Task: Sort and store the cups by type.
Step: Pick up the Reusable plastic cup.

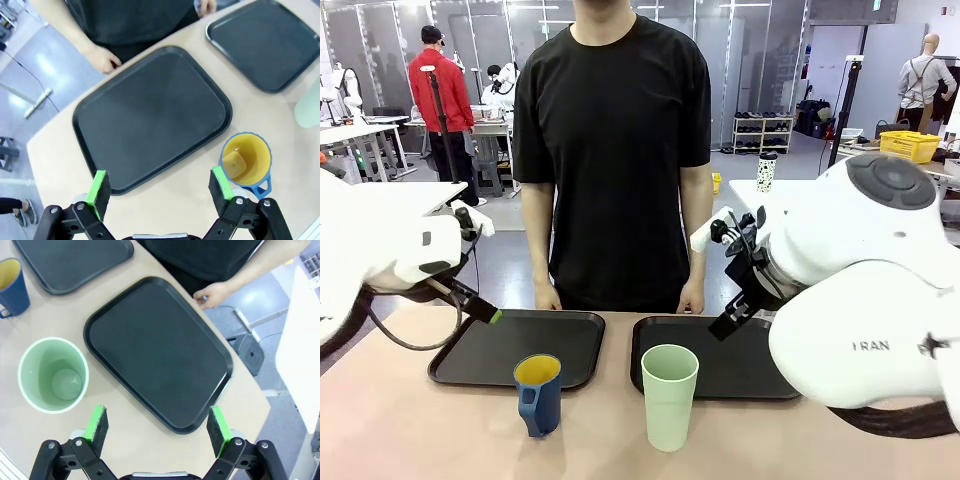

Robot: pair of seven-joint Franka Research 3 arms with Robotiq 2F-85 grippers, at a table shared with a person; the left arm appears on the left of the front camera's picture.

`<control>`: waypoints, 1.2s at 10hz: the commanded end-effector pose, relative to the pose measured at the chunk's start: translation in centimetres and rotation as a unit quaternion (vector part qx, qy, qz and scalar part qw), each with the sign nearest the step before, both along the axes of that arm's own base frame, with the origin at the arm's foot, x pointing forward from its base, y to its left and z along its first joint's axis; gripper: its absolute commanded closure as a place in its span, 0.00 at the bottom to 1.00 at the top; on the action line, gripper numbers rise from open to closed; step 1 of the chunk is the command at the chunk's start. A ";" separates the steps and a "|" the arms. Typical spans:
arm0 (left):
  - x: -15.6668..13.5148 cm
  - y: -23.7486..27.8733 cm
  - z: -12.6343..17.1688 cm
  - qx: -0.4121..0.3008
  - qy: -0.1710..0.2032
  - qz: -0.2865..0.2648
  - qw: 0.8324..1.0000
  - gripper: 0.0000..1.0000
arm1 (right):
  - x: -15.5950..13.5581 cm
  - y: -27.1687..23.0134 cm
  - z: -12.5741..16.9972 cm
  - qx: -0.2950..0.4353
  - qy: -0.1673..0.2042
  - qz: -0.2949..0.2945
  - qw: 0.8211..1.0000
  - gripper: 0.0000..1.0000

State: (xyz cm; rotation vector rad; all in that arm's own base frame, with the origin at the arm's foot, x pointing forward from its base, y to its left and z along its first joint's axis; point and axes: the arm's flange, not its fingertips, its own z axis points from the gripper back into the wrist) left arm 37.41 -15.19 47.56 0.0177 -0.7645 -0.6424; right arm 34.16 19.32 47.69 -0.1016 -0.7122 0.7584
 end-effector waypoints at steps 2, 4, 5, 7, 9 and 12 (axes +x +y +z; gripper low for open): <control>-3.8 0.4 -0.4 0.013 -0.020 -0.002 1.000 0.00 | -2.7 0.5 0.4 -0.017 -0.030 -0.016 0.999 0.00; -4.3 0.0 -0.2 0.025 -0.038 -0.007 0.999 0.00 | -3.5 0.7 0.7 -0.022 -0.045 -0.028 0.998 0.00; -4.6 0.0 -0.1 0.042 -0.039 -0.020 0.998 0.00 | -4.1 0.8 0.8 -0.027 -0.051 -0.024 0.998 0.00; -1.3 -0.9 2.0 0.013 -0.028 -0.017 0.999 0.00 | -2.1 1.2 2.3 -0.014 -0.036 -0.001 0.999 0.00; -1.3 -0.9 2.0 0.013 -0.028 -0.017 0.999 0.00 | -2.1 1.2 2.3 -0.014 -0.036 -0.001 0.999 0.00; -1.2 -0.7 2.1 0.017 -0.031 -0.020 0.999 0.00 | -2.1 1.2 2.3 -0.014 -0.036 -0.001 0.999 0.00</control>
